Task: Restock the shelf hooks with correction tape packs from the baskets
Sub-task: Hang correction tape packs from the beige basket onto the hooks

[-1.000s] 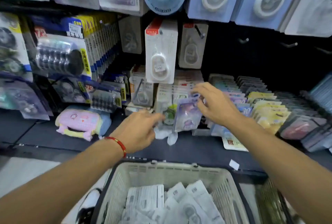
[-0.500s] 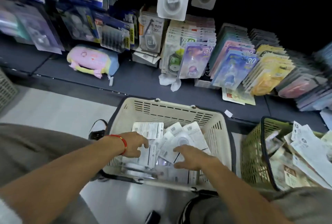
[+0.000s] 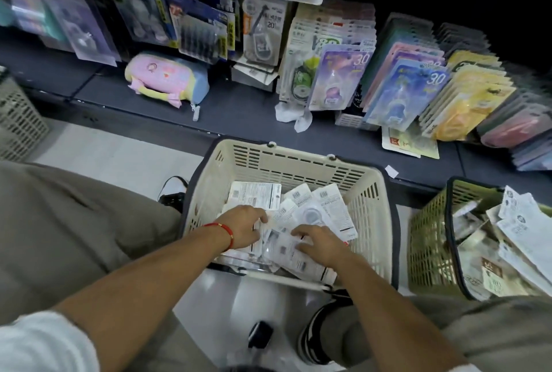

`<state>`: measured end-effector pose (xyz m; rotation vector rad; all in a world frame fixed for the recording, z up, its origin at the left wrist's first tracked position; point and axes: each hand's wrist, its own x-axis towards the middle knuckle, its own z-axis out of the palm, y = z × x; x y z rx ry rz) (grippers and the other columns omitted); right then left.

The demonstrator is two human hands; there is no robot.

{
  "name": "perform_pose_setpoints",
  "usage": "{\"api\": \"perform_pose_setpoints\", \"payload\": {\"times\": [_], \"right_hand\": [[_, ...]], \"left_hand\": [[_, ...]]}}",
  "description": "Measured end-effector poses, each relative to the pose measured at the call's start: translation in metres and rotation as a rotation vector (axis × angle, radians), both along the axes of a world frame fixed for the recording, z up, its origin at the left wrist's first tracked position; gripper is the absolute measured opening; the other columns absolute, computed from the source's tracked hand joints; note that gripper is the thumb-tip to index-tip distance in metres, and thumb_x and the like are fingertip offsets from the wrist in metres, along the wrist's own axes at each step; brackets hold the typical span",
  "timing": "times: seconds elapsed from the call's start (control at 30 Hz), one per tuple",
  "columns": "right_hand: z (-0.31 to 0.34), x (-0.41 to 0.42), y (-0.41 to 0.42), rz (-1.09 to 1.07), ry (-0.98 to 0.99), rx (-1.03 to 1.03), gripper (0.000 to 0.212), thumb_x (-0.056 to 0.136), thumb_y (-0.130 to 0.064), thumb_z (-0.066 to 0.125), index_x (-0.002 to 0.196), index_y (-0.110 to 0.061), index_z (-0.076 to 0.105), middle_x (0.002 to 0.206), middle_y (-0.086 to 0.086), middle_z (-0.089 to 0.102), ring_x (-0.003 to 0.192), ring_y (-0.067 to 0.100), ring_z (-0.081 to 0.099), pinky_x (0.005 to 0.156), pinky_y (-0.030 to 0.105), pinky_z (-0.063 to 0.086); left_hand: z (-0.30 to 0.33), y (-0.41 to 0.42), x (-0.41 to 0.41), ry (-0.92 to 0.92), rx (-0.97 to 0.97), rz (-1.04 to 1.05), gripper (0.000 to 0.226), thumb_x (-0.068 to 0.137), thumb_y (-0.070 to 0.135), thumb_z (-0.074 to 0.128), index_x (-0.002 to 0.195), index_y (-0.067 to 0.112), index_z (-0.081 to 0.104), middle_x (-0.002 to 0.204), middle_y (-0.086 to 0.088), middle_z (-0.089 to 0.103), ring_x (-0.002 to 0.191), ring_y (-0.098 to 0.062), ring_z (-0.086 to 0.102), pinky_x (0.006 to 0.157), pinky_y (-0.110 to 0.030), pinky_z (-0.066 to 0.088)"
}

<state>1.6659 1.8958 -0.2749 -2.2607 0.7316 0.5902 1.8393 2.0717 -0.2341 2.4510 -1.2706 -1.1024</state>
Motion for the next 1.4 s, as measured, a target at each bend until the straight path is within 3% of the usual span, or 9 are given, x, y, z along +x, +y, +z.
{"api": "perform_pose_setpoints", "payload": {"times": [0.33, 0.47, 0.63, 0.77, 0.93, 1.07, 1.13, 1.3, 1.4], "right_hand": [[0.057, 0.009, -0.045, -0.16, -0.224, 0.155, 0.025, 0.099, -0.011, 0.071, 0.124, -0.012, 0.076, 0.122, 0.0, 0.076, 0.112, 0.015, 0.072, 0.097, 0.034, 0.058], [0.066, 0.017, -0.047, -0.202, -0.293, 0.268, 0.02, 0.098, -0.008, 0.073, 0.113, -0.018, 0.08, 0.101, -0.012, 0.079, 0.09, -0.001, 0.073, 0.078, 0.018, 0.059], [0.066, 0.021, -0.053, -0.466, -0.495, 0.061, 0.024, 0.095, -0.01, 0.075, 0.109, -0.029, 0.08, 0.107, -0.01, 0.078, 0.102, 0.011, 0.074, 0.096, 0.04, 0.061], [0.075, 0.028, -0.048, -0.582, -0.687, -0.029, 0.026, 0.09, -0.01, 0.08, 0.112, -0.023, 0.077, 0.109, -0.011, 0.076, 0.105, 0.008, 0.069, 0.099, 0.031, 0.056], [0.078, 0.051, 0.011, -0.217, -0.823, -0.078, 0.046, 0.084, 0.007, 0.075, 0.119, -0.023, 0.076, 0.117, -0.009, 0.07, 0.109, 0.004, 0.063, 0.102, 0.01, 0.041], [0.074, 0.054, 0.024, -0.168, -0.761, 0.115, 0.063, 0.073, 0.016, 0.069, 0.113, -0.033, 0.075, 0.122, -0.013, 0.07, 0.12, 0.0, 0.06, 0.107, 0.017, 0.04], [0.073, 0.052, 0.02, -0.167, -0.712, 0.2, 0.058, 0.073, 0.019, 0.067, 0.11, -0.026, 0.077, 0.124, -0.007, 0.072, 0.124, 0.007, 0.061, 0.111, 0.023, 0.042], [0.067, 0.053, 0.009, -0.381, -0.638, 0.471, 0.054, 0.081, 0.025, 0.055, 0.098, -0.019, 0.081, 0.113, -0.005, 0.079, 0.123, 0.017, 0.068, 0.104, 0.025, 0.053], [0.042, 0.037, -0.024, -0.704, -0.527, 0.205, 0.033, 0.091, 0.017, 0.062, 0.106, -0.008, 0.077, 0.114, 0.007, 0.077, 0.114, 0.027, 0.071, 0.103, 0.036, 0.056]], "left_hand": [[0.01, -0.026, -0.007, -0.06, -0.229, -0.052, 0.082, 0.089, 0.043, 0.078, 0.159, 0.026, 0.039, 0.162, -0.004, 0.042, 0.152, -0.026, 0.031, 0.126, -0.047, 0.023], [0.013, -0.027, 0.013, 0.12, -0.208, 0.06, 0.043, 0.083, 0.037, 0.087, 0.122, 0.026, 0.072, 0.123, -0.001, 0.071, 0.115, -0.022, 0.063, 0.093, -0.029, 0.05], [0.002, -0.02, 0.02, 0.272, -0.136, 0.339, 0.017, 0.089, 0.021, 0.082, 0.099, 0.014, 0.071, 0.101, -0.007, 0.073, 0.096, -0.027, 0.069, 0.075, -0.032, 0.053], [-0.002, -0.016, 0.018, 0.726, -0.204, 0.847, 0.018, 0.093, 0.014, 0.074, 0.105, 0.011, 0.061, 0.105, -0.014, 0.071, 0.083, -0.026, 0.071, 0.066, -0.034, 0.058], [0.01, -0.024, 0.016, 1.262, -0.313, 1.038, 0.028, 0.096, 0.015, 0.058, 0.122, 0.007, 0.067, 0.106, -0.018, 0.076, 0.088, -0.034, 0.077, 0.072, -0.049, 0.065], [0.008, -0.017, 0.02, 1.498, -0.412, 1.196, 0.048, 0.09, 0.038, 0.056, 0.122, 0.005, 0.07, 0.108, -0.023, 0.077, 0.091, -0.044, 0.077, 0.077, -0.063, 0.062], [0.008, -0.014, 0.02, 1.537, -0.413, 1.162, 0.059, 0.094, 0.051, 0.059, 0.125, 0.003, 0.075, 0.118, -0.022, 0.075, 0.098, -0.042, 0.076, 0.09, -0.06, 0.06], [0.01, -0.008, 0.012, 1.367, -0.373, 1.066, 0.042, 0.1, 0.022, 0.061, 0.138, 0.005, 0.062, 0.121, -0.019, 0.074, 0.1, -0.031, 0.073, 0.09, -0.045, 0.059], [0.006, -0.007, 0.01, 1.215, -0.353, 1.158, 0.042, 0.101, 0.015, 0.063, 0.14, 0.001, 0.061, 0.137, -0.024, 0.067, 0.113, -0.036, 0.066, 0.094, -0.049, 0.056]]}}
